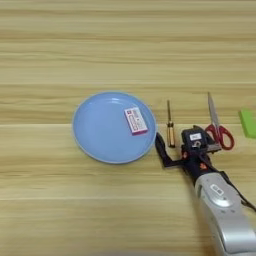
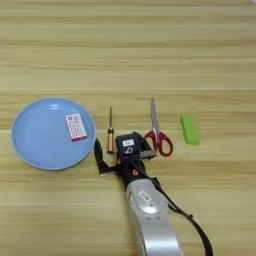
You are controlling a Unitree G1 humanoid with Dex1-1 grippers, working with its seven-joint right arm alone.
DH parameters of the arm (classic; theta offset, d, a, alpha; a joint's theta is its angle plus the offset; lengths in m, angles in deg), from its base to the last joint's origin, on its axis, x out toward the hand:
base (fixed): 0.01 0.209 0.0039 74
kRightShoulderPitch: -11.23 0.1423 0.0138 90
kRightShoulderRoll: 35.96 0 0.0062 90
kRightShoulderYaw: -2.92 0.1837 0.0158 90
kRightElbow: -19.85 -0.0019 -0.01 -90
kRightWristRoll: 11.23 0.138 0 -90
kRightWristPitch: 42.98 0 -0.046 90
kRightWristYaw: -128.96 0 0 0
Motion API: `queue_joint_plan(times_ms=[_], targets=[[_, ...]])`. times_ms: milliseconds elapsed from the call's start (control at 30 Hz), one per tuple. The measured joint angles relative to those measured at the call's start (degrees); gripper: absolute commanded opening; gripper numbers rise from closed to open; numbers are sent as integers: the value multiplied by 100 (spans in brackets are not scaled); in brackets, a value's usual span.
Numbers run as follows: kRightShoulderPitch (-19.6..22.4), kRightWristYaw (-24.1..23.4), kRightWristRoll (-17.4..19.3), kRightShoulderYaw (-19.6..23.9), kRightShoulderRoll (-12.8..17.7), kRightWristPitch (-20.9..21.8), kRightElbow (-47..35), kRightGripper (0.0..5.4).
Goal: Move the objects on the table
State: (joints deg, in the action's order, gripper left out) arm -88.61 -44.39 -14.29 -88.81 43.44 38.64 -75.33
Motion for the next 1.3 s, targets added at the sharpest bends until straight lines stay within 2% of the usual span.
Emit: queue_joint_plan(times_ms=[200,500,1300], targets=[[63,-6,44,17,-6,-132,4,537],[141,119,322,40,-60,-497,36,438],[475,238,472,-6,-69,-632,342,212]])
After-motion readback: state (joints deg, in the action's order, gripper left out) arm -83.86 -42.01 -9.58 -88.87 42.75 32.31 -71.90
